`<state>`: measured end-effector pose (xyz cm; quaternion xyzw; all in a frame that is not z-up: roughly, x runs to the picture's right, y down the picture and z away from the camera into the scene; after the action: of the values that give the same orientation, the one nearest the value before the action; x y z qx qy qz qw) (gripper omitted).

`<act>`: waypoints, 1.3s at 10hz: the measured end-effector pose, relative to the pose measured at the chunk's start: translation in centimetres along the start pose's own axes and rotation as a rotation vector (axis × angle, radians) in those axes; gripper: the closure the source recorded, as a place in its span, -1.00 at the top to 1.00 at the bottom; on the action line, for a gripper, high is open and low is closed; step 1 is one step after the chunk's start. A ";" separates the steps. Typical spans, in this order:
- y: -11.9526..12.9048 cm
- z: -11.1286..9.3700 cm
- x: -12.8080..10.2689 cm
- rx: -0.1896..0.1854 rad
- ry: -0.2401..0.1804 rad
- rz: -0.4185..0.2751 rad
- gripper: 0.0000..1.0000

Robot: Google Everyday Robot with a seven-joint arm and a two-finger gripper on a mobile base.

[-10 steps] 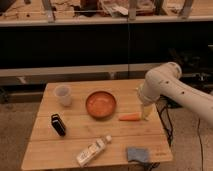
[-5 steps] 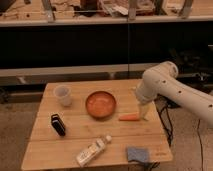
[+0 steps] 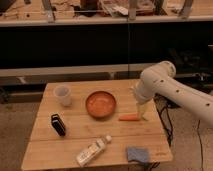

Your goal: Knock the eraser over

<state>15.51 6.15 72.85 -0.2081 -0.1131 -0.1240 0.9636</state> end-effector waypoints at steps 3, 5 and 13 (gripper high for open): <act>-0.4 0.2 -0.5 0.003 -0.005 -0.014 0.60; -0.8 0.3 -0.8 0.007 -0.010 -0.024 0.60; -1.9 0.6 -2.0 0.013 -0.024 -0.056 0.60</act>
<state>12.99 5.12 73.57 -0.1999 -0.1312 -0.1480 0.9597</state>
